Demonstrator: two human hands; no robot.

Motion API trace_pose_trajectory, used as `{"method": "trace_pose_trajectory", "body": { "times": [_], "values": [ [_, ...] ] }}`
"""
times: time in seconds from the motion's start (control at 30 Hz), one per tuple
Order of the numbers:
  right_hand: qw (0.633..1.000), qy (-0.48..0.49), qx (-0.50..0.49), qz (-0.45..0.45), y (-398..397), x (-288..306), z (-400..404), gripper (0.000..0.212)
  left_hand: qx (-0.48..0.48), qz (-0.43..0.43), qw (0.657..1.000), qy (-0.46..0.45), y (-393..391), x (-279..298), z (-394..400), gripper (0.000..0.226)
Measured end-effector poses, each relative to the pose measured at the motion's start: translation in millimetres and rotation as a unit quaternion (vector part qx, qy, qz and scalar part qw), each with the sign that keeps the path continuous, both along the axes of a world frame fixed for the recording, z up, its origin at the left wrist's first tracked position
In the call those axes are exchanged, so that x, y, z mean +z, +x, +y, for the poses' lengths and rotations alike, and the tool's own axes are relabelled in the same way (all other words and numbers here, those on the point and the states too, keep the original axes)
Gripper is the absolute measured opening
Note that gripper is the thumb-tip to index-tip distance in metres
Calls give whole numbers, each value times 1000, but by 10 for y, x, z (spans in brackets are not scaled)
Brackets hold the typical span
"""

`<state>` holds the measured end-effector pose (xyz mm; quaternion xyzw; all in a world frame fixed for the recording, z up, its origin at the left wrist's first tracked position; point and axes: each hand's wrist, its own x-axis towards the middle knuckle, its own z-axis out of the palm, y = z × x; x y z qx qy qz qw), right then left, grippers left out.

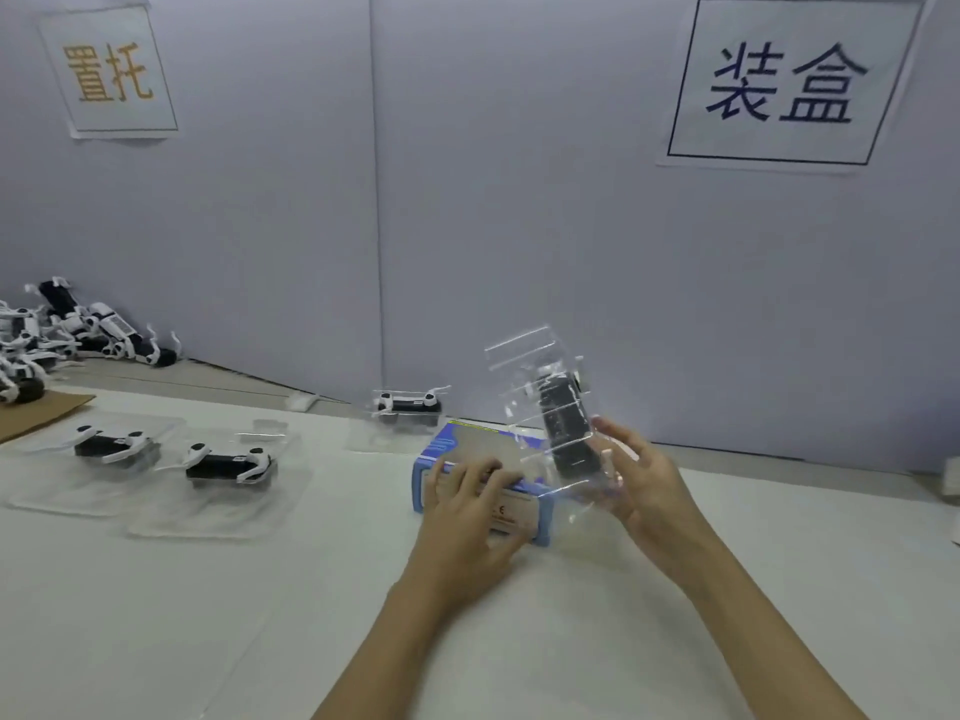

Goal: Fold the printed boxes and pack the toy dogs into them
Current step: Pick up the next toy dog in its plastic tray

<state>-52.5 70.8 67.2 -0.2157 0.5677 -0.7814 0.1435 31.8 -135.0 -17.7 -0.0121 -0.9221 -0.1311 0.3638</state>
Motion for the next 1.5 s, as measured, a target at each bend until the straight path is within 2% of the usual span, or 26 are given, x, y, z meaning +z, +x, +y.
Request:
{"method": "trace_pose_trajectory", "body": {
  "times": [0.13, 0.2, 0.33, 0.5, 0.6, 0.7, 0.77, 0.83, 0.93, 1.0, 1.07, 1.1, 1.2, 1.33, 1.5],
  "values": [
    [993, -72, 10, -98, -240, -362, 358, 60, 112, 16, 994, 8, -22, 87, 30, 73],
    [989, -71, 25, -127, -258, -488, 397, 52, 135, 29, 990, -3, -26, 102, 30, 74],
    [985, -26, 55, -162, -237, -552, 406, 39, 93, 49, 994, 4, 8, 99, 5, 41],
    [982, -34, 125, -135, -139, -494, 455, 41, 61, 53, 996, 47, -5, 139, 71, 52],
    [981, -13, 113, -159, -70, -452, 446, 41, 56, 75, 986, 135, 19, 184, 57, 40],
    [983, 21, 157, -97, -2, -398, 423, 37, 55, 140, 972, 178, 32, 247, 71, 23],
    [979, 25, 175, -101, 51, -400, 425, 50, 80, 178, 948, 253, 31, 331, 73, 13],
    [977, 26, 181, -111, 93, -385, 438, 66, 77, 192, 911, 356, 59, 419, 28, 22],
    [970, 99, 213, -67, 162, -313, 382, 54, 21, 191, 867, 459, 129, 503, -1, 51],
    [961, 166, 221, -29, 188, -294, 348, 49, -4, 189, 865, 465, 167, 551, 57, 41],
    [959, 182, 217, -13, 243, -272, 345, 45, -17, 188, 870, 456, 192, 601, 147, 22],
    [960, 177, 218, -2, 267, -261, 347, 44, -23, 187, 874, 449, 201, 615, 179, 20],
    [972, 156, 177, 12, 258, -279, 335, 52, -39, 187, 886, 422, 216, 599, 213, 34],
    [980, 169, 88, 54, 188, -323, 329, 58, -53, 166, 904, 391, 219, 569, 248, 18],
    [979, 177, 31, 92, 164, -276, 359, 51, -51, 163, 915, 365, 217, 540, 201, 23]
  ]
}}
